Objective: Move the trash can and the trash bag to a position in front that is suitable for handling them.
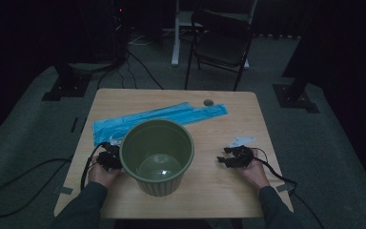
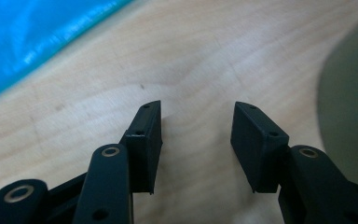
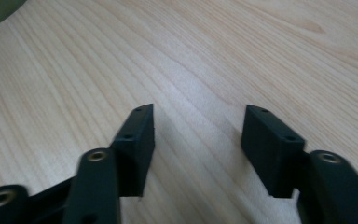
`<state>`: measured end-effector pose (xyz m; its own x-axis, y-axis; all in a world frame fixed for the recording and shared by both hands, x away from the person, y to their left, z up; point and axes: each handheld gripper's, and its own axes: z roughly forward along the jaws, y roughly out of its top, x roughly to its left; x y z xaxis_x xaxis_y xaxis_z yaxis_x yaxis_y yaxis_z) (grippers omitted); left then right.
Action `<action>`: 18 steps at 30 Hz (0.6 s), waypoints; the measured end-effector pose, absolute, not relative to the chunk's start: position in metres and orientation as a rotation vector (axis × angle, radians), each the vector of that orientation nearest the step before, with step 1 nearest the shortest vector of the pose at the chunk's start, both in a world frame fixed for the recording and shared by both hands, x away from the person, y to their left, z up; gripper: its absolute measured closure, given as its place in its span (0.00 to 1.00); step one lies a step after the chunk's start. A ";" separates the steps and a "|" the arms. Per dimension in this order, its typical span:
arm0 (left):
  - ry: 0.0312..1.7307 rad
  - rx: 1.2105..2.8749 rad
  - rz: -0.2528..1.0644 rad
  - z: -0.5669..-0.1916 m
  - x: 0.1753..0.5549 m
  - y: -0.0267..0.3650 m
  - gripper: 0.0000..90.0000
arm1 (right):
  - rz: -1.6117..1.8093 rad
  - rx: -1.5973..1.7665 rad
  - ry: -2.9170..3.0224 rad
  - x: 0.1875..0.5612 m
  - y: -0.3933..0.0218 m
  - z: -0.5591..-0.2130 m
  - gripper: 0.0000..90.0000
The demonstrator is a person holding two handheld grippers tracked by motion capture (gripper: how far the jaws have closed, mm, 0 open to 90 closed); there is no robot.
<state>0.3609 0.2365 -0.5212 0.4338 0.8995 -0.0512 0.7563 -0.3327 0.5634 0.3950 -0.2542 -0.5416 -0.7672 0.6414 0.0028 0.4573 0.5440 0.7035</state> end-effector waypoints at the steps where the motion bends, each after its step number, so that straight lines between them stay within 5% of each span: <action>1: 1.376 2.175 0.367 -0.519 0.358 0.238 0.61 | 1.028 0.919 2.535 0.394 -0.255 -0.540 0.56; 5: 1.270 2.165 0.381 -0.509 0.335 0.236 0.63 | 0.976 0.942 2.559 0.391 -0.255 -0.536 0.67; 18: 1.125 2.166 0.448 -0.491 0.290 0.223 0.60 | 1.001 0.890 2.593 0.382 -0.246 -0.526 0.67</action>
<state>0.2897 0.2231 -0.4914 0.5741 0.8188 0.0038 0.5976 -0.4222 0.6816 0.3824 -0.2456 -0.5258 -0.7916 0.6110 0.0105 0.4595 0.5838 0.6693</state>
